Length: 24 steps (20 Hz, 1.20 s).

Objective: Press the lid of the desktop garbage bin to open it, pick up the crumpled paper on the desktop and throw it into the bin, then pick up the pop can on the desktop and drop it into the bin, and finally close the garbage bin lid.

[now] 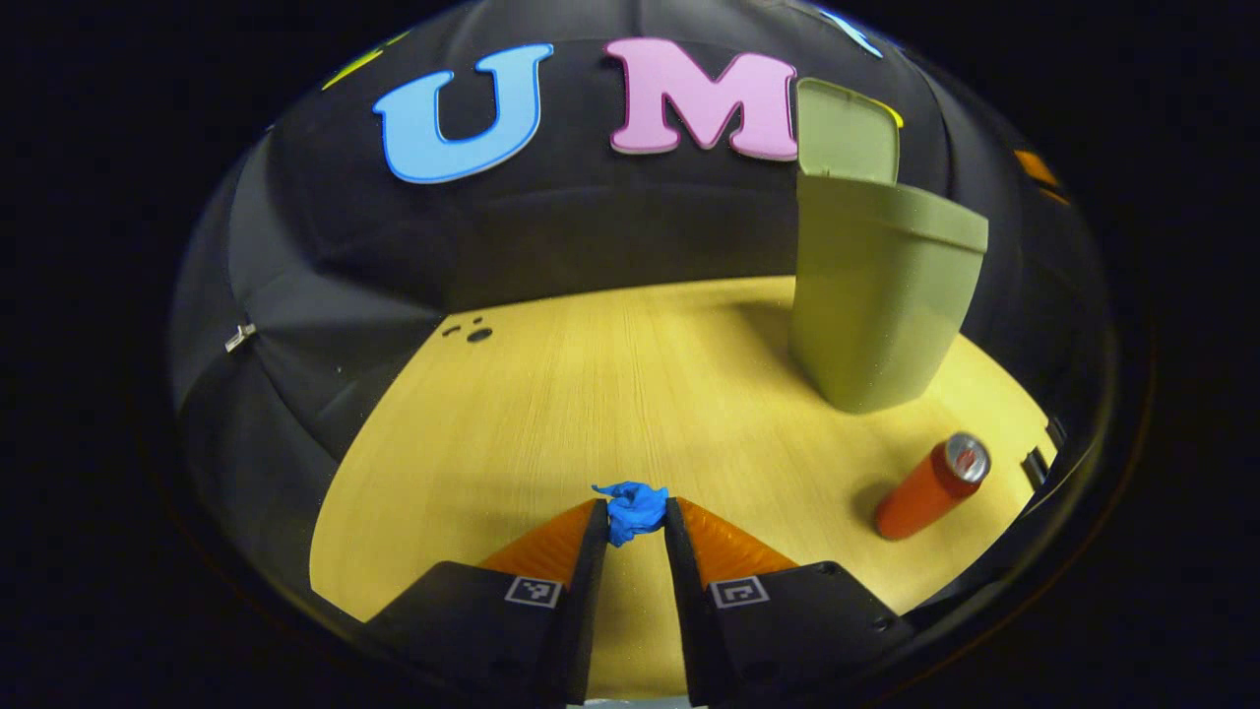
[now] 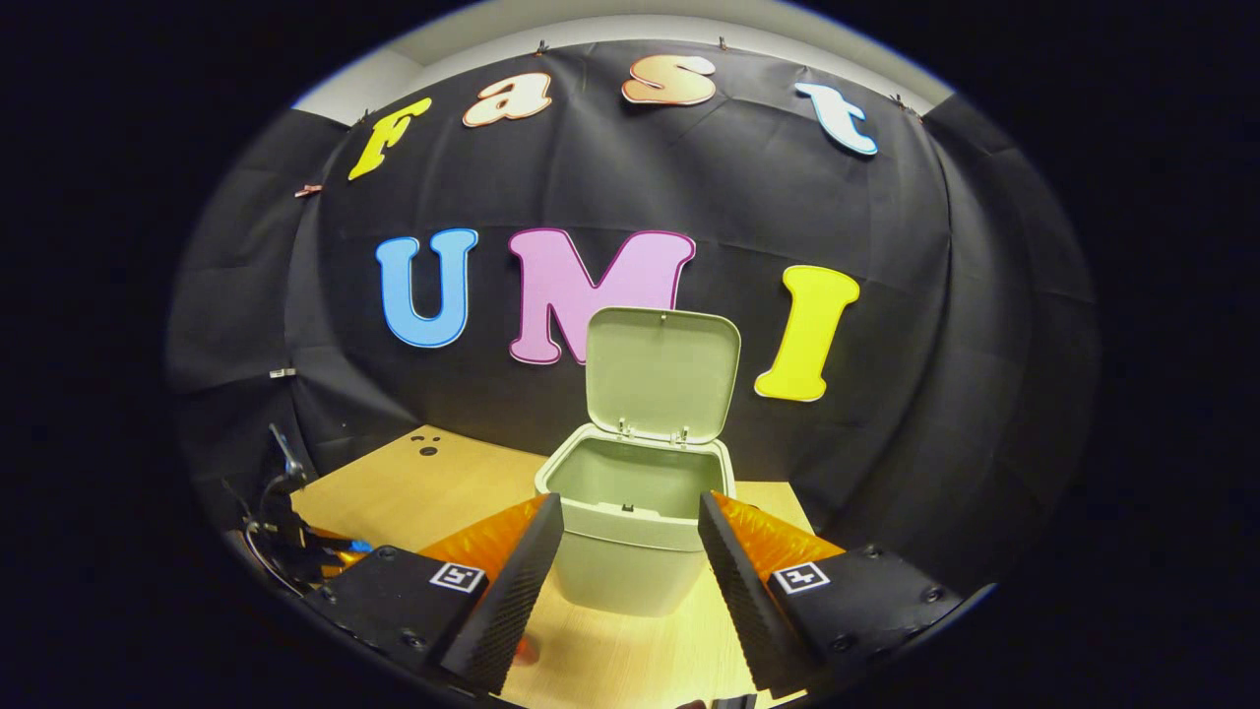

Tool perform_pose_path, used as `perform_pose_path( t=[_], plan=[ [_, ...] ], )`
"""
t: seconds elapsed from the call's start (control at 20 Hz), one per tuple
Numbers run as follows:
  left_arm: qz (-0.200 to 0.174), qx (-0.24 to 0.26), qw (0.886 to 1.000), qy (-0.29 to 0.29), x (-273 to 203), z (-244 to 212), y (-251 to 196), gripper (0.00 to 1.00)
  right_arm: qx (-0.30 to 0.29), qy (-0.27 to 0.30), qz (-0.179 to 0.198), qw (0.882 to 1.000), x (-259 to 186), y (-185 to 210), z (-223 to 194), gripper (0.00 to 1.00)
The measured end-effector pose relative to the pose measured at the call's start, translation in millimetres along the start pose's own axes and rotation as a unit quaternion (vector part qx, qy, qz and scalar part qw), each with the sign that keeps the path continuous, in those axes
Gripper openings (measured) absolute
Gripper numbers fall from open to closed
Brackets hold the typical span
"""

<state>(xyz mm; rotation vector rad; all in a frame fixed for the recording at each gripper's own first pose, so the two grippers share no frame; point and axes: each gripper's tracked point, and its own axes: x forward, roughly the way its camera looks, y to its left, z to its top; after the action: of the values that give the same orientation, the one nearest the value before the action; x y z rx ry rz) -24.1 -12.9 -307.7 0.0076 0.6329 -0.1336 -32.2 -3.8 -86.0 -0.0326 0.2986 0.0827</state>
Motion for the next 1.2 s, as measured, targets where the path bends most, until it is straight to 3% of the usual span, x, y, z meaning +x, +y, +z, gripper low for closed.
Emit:
perform_pose_path(
  t=[0.25, 0.3, 0.35, 0.4, 0.75, 1.0, 1.05, 1.15, 1.2],
  plan=[
    [-0.032, -0.021, 0.996, -0.076, -14.2, 88.2, -21.8, 0.40, 0.007, 0.011, 0.008, 1.000, -1.4, 3.8, -11.1, 0.90],
    [-0.039, -0.021, 0.995, -0.091, -16.2, 106.4, -26.6, 0.45, 0.010, 0.013, 0.011, 1.000, -3.1, 6.7, -13.7, 0.90],
    [-0.047, -0.020, 0.993, -0.105, -18.3, 124.2, -32.1, 0.40, 0.012, 0.015, 0.013, 1.000, -2.6, 9.2, -16.4, 0.90],
    [-0.056, -0.017, 0.991, -0.123, -25.7, 141.2, -40.7, 0.45, 0.013, 0.018, 0.016, 1.000, -3.0, 12.1, -19.4, 0.90],
    [-0.114, 0.004, 0.969, -0.218, -32.0, 248.9, -92.7, 0.40, 0.012, 0.034, 0.029, 0.999, -4.6, 24.5, -37.6, 0.90],
    [-0.154, 0.034, 0.955, -0.251, -27.4, 289.7, -137.4, 0.40, 0.020, 0.039, 0.027, 0.999, -1.9, 21.9, -46.8, 0.90],
    [-0.161, 0.039, 0.953, -0.254, -26.5, 293.5, -146.1, 0.36, 0.022, 0.040, 0.025, 0.999, -2.7, 21.3, -48.3, 0.92],
    [-0.180, 0.048, 0.948, -0.260, -24.1, 301.2, -163.3, 0.40, 0.026, 0.042, 0.022, 0.999, -4.1, 19.9, -51.8, 0.93],
    [-0.188, 0.053, 0.945, -0.261, -22.1, 301.9, -172.7, 0.36, 0.028, 0.044, 0.022, 0.998, -4.9, 19.6, -53.9, 0.93]
  ],
)
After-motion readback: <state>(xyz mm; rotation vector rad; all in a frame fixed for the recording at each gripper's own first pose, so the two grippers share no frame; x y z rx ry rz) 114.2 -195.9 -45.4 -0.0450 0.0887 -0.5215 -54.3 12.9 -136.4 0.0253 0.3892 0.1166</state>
